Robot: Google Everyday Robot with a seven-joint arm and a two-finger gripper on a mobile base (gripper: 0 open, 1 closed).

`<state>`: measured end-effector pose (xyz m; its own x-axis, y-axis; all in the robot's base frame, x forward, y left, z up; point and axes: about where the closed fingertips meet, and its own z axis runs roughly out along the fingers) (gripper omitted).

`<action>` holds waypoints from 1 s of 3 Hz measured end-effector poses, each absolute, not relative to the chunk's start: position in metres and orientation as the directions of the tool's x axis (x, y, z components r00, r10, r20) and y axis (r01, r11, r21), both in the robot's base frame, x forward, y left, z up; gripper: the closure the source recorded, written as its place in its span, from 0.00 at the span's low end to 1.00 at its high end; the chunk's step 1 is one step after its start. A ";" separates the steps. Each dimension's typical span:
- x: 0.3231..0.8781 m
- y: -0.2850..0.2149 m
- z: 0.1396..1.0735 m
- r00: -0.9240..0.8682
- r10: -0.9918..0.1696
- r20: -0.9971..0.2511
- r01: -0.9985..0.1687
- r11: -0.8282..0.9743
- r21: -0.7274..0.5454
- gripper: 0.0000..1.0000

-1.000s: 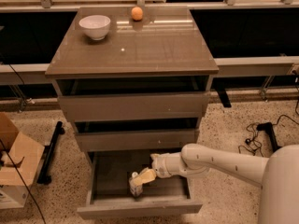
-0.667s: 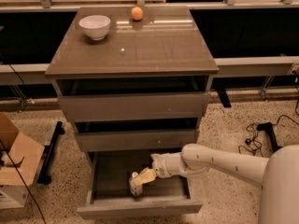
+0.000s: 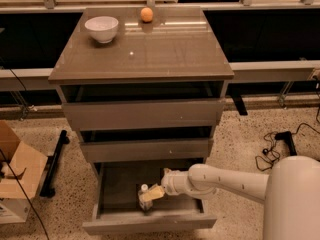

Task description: Pick blue plastic bottle from bottom drawer and place on counter

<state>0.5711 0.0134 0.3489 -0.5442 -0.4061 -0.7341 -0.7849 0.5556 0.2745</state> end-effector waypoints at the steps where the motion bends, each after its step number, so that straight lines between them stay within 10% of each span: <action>1: 0.578 0.018 0.311 -0.558 -0.384 -0.736 -0.767 0.576 0.282 0.00; 3: 0.591 0.036 0.242 -0.616 -0.302 -0.728 -0.717 0.597 0.359 0.00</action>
Offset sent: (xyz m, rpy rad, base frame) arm 0.0220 0.0237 -0.1215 0.0745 0.0583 -0.0912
